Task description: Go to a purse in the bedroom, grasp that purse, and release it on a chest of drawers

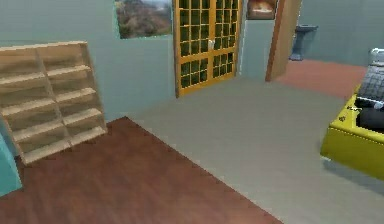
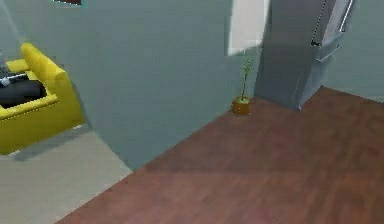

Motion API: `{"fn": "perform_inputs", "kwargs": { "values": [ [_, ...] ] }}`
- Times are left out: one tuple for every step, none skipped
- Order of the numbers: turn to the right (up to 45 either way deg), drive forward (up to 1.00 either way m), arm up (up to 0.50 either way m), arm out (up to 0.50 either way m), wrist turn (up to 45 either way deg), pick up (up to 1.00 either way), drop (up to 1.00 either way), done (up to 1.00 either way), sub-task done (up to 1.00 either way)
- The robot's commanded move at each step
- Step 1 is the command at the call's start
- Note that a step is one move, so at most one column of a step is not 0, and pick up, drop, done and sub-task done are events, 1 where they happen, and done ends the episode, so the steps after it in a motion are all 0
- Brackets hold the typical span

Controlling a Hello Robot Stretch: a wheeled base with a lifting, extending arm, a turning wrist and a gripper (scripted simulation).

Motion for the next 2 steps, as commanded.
{"fn": "perform_inputs", "kwargs": {
  "values": [
    [21.0,0.00,0.00,0.00,0.0,0.00,0.00,0.00,0.00],
    [0.0,1.00,0.00,0.00,0.0,0.00,0.00,0.00,0.00]
  ]
}}
